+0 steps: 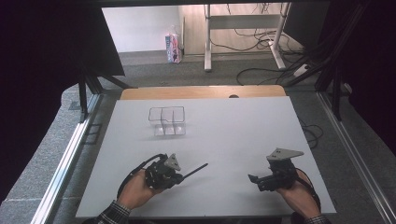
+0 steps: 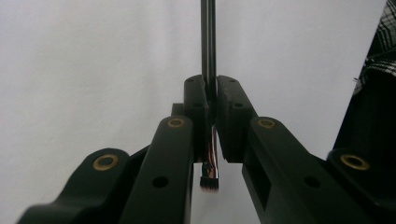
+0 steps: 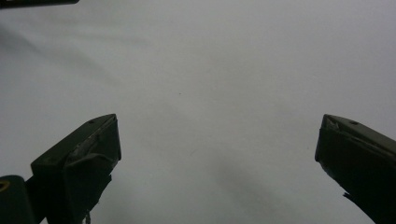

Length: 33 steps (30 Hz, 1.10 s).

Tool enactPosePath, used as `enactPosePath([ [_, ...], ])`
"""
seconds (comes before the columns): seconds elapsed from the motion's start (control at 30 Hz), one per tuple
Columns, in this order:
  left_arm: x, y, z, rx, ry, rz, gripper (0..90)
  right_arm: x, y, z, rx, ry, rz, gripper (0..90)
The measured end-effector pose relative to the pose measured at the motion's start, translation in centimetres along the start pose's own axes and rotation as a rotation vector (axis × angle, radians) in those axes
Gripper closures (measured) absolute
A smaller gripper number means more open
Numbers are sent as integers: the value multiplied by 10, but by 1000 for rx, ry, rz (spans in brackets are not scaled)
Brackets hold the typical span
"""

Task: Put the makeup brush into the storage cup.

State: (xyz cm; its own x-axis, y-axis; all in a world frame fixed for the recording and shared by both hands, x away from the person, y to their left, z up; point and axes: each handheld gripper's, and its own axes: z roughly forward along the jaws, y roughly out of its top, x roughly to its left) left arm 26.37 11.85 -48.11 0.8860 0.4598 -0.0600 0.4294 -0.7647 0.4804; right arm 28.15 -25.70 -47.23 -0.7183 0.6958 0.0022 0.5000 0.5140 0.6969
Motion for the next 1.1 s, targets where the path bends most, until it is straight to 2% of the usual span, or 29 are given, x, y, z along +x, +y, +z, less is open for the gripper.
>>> enactPosePath([
  [0.03, -1, 1, 1, 1, -6, 5, 840, 5, 4, 2, 14, 0, -36, 0],
  [0.07, -2, 2, 2, 4, -8, 10, 840, 5, 4, 2, 14, 0, -36, 0],
  [0.2, -3, 7, 4, 16, -19, 39, 839, 16, 13, 4, 18, 25, -90, 0],
  [0.3, -4, 12, 6, 22, -34, 60, 840, 22, 20, 6, 31, 58, -140, 0],
  [0.33, -4, 13, 6, 23, -38, 65, 840, 27, 24, 9, 44, 72, -173, 0],
  [0.4, -5, 16, 7, 27, -43, 82, 840, 30, 26, 10, 49, 81, -181, 0],
  [0.5, -6, 21, 8, 31, -51, 100, 840, 38, 33, 17, 75, 119, -225, 0],
  [0.57, -7, 23, 9, 30, -57, 108, 840, 40, 34, 18, 79, 123, -228, 2],
  [0.83, -12, 34, 14, 46, -74, 152, 839, 52, 46, 29, 110, 165, -307, 98],
  [0.9, -14, 38, 15, 51, -81, 161, 839, 56, 49, 34, 128, 186, -345, 143],
  [0.97, -15, 39, 16, 52, -83, 165, 839, 57, 50, 35, 133, 194, -350, 160],
  [1.1, -17, 43, 17, 54, -92, 177, 839, 62, 54, 41, 151, 218, -395, 222],
])
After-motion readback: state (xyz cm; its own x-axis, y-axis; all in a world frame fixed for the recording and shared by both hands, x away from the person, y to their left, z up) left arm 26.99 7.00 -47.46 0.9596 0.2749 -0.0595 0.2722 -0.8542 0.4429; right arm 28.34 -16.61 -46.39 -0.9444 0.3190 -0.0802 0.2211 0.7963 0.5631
